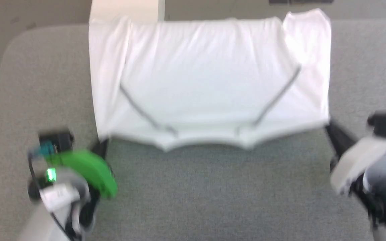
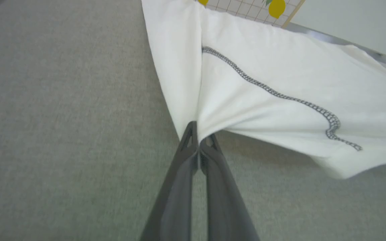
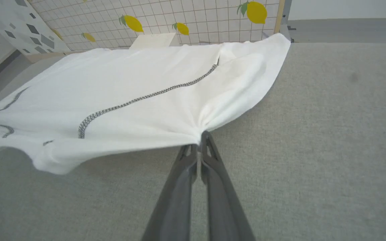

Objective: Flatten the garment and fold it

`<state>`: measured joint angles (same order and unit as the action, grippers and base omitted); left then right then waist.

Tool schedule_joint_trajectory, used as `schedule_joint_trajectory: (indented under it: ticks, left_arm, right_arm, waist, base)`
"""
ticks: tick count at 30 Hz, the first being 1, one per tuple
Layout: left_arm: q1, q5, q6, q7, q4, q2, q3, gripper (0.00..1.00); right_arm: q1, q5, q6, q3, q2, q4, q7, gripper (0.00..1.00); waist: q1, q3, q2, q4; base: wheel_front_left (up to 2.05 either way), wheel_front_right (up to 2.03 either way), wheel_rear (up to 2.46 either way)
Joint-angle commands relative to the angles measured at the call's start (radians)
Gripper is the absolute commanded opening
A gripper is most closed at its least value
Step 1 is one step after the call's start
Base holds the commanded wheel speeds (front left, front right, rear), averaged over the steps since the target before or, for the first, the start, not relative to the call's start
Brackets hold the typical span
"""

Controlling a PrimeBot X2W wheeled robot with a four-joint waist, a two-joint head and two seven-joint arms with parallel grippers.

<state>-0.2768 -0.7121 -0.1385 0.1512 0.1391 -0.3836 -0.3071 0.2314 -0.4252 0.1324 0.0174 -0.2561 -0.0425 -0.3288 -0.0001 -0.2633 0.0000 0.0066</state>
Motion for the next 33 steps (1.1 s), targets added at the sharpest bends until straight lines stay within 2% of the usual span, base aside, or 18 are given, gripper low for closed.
schedule_joint_trajectory:
  ticks: [1, 5, 10, 16, 20, 21, 22, 23, 24, 29, 33]
  left_arm:
    - [0.063, -0.017, -0.025, 0.017, -0.025, 0.001, 0.002, 0.00]
    - [0.245, -0.039, -0.093, 0.097, -0.093, -0.010, -0.023, 0.00]
    - [0.365, -0.055, -0.142, 0.180, -0.144, -0.030, -0.052, 0.00]
    - [0.475, -0.101, -0.202, 0.259, -0.202, -0.031, -0.059, 0.00]
    - [0.484, -0.093, -0.216, 0.285, -0.199, -0.037, -0.078, 0.00]
    - [0.481, -0.092, -0.218, 0.289, -0.193, -0.038, -0.080, 0.05]
    - [0.477, -0.091, -0.219, 0.291, -0.188, -0.038, -0.081, 1.00]
    - [0.473, -0.094, -0.219, 0.292, -0.185, -0.035, -0.079, 1.00]
    - [0.468, -0.097, -0.218, 0.296, -0.184, -0.037, -0.078, 1.00]
    - [0.464, -0.097, -0.227, 0.319, -0.221, -0.079, -0.056, 1.00]
    - [0.481, -0.093, -0.266, 0.347, -0.295, -0.137, -0.014, 1.00]
  right_arm:
    - [-0.049, -0.012, -0.002, 0.004, -0.009, 0.013, -0.028, 0.00]
    - [-0.199, -0.034, -0.002, -0.007, -0.020, 0.033, -0.135, 0.00]
    - [-0.320, -0.038, -0.002, -0.040, -0.022, 0.054, -0.268, 0.00]
    - [-0.451, -0.026, -0.002, -0.064, -0.024, 0.138, -0.496, 0.00]
    - [-0.463, -0.011, -0.002, -0.073, -0.006, 0.175, -0.530, 0.00]
    - [-0.461, -0.006, -0.002, -0.074, -0.002, 0.178, -0.532, 0.00]
    - [-0.455, -0.001, -0.002, -0.078, 0.006, 0.184, -0.525, 0.06]
    - [-0.452, 0.003, -0.002, -0.079, 0.012, 0.186, -0.523, 0.67]
    - [-0.449, 0.009, -0.002, -0.078, 0.015, 0.188, -0.524, 1.00]
    - [-0.445, 0.004, -0.002, -0.097, 0.021, 0.220, -0.534, 1.00]
    - [-0.444, -0.034, -0.002, -0.154, 0.031, 0.269, -0.562, 1.00]
  waist:
    - [0.0001, 0.106, 0.0000, -0.010]
    - [0.0001, 0.166, 0.0000, -0.002]
    - [0.0001, 0.220, 0.0000, 0.019]
    - [0.0001, 0.237, 0.0000, 0.031]
    - [0.0001, 0.228, 0.0000, 0.034]
    - [0.0001, 0.226, 0.0000, 0.035]
    - [0.0001, 0.224, 0.0000, 0.034]
    - [0.0001, 0.222, 0.0000, 0.034]
    - [0.0001, 0.223, 0.0000, 0.033]
    - [0.0001, 0.231, 0.0000, 0.028]
    - [0.0001, 0.233, 0.0000, 0.026]
  base:
    - [0.00, 0.00, 0.00]
    - [0.00, 0.00, 0.00]
    - [0.00, 0.00, 0.00]
    - [0.00, 0.00, 0.00]
    - [0.00, 0.00, 0.00]
    - [0.00, 0.00, 0.00]
    - [0.00, 0.00, 0.00]
    - [0.00, 0.00, 0.00]
    - [0.00, 0.00, 0.00]
    - [0.00, 0.00, 0.00]
    - [0.00, 0.00, 0.00]
